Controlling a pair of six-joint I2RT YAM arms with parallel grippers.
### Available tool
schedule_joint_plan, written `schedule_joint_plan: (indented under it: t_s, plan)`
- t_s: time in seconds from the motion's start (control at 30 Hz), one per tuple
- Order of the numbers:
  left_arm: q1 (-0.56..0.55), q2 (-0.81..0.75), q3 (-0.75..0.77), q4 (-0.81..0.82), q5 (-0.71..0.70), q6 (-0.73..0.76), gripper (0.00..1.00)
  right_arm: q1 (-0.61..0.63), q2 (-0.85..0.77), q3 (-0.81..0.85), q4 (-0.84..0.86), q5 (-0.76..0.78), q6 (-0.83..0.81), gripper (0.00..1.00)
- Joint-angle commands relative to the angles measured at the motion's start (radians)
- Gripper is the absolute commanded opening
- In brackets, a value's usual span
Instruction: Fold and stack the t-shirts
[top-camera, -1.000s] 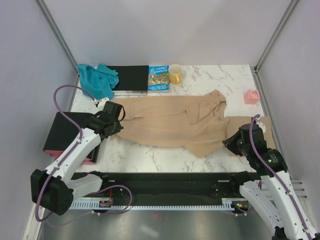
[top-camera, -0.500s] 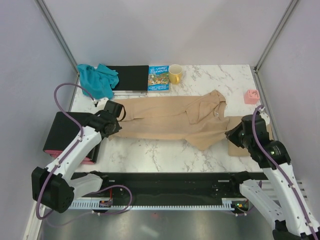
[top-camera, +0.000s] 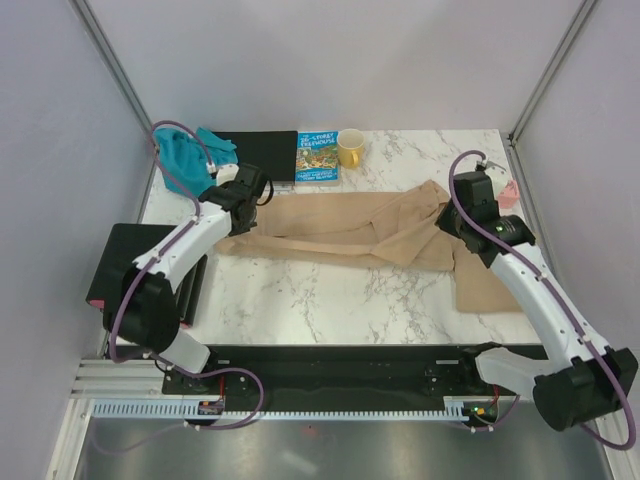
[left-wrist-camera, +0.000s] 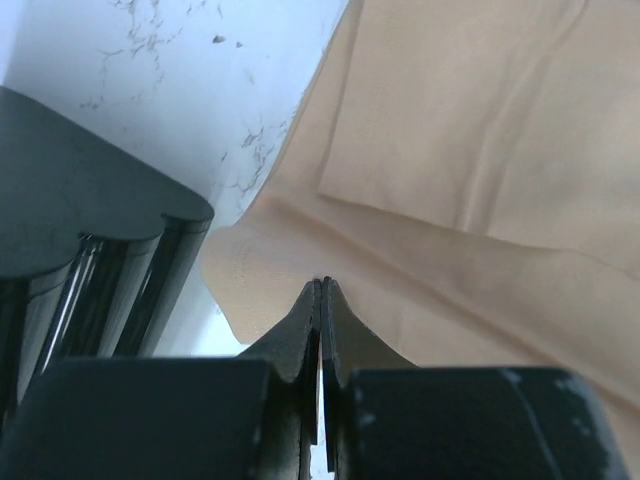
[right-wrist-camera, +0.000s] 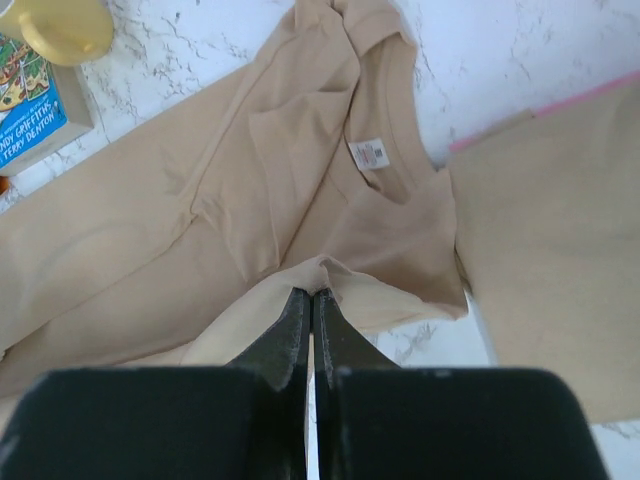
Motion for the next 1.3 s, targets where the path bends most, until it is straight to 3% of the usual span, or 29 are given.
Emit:
schedule_joint_plan:
  t_s: [0.0,0.53,1.03,1.17,1.27]
  plan:
    - [0.01,0.078,0.084,0.027,-0.036,0.053,0.02,-0.003,0.092,0.075,0.135,0.065,-0.084,0.0]
    - [0.045,0.279,0.189,0.079,-0.03,0.073,0.02,-0.025,0.324,0.147,0.267,0.082,-0.185,0.0]
    - [0.086,0.452,0.259,0.102,0.022,0.041,0.02,-0.029,0.476,0.17,0.332,0.145,-0.178,0.0]
    - [0.1,0.483,0.281,0.101,0.032,0.045,0.09,-0.029,0.525,0.19,0.342,0.156,-0.168,0.0]
    - [0.106,0.491,0.296,0.102,0.025,0.038,0.19,-0.029,0.572,0.216,0.341,0.169,-0.165,0.0]
